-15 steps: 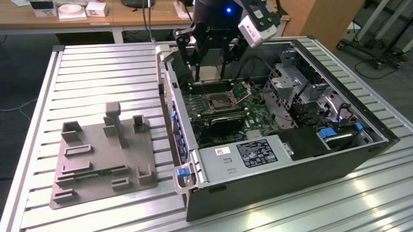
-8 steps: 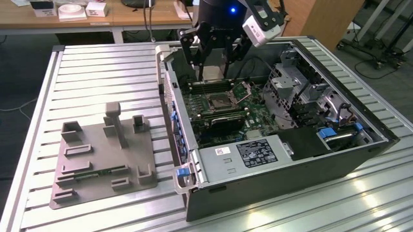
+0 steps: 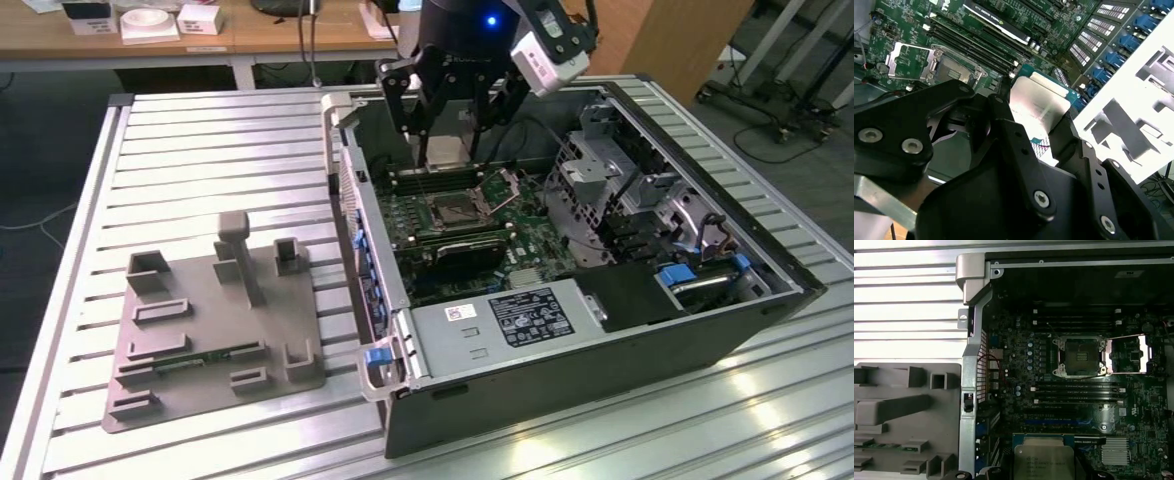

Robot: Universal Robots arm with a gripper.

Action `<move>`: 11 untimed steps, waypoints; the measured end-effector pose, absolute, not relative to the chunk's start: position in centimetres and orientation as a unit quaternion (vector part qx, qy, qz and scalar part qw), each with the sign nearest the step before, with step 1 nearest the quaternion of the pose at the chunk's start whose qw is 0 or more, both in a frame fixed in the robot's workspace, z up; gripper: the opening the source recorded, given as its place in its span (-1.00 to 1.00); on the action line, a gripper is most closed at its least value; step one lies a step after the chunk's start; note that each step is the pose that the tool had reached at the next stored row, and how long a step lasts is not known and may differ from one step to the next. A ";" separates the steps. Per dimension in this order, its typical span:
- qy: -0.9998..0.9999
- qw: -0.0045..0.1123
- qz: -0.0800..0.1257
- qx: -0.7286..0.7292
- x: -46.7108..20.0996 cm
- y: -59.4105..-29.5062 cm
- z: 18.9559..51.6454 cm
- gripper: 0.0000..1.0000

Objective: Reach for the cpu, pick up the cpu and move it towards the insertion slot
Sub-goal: 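Pick up the cpu and move it towards the insertion slot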

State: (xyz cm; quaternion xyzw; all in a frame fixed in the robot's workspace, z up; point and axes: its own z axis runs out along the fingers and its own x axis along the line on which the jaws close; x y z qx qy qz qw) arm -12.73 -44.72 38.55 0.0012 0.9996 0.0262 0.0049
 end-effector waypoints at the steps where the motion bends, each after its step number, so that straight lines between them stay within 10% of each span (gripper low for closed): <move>1: 1.000 0.005 0.026 0.001 -12.7 -44.7 38.6 0.09; 11: 1.000 0.005 0.026 0.001 -11.6 -44.7 38.5 0.09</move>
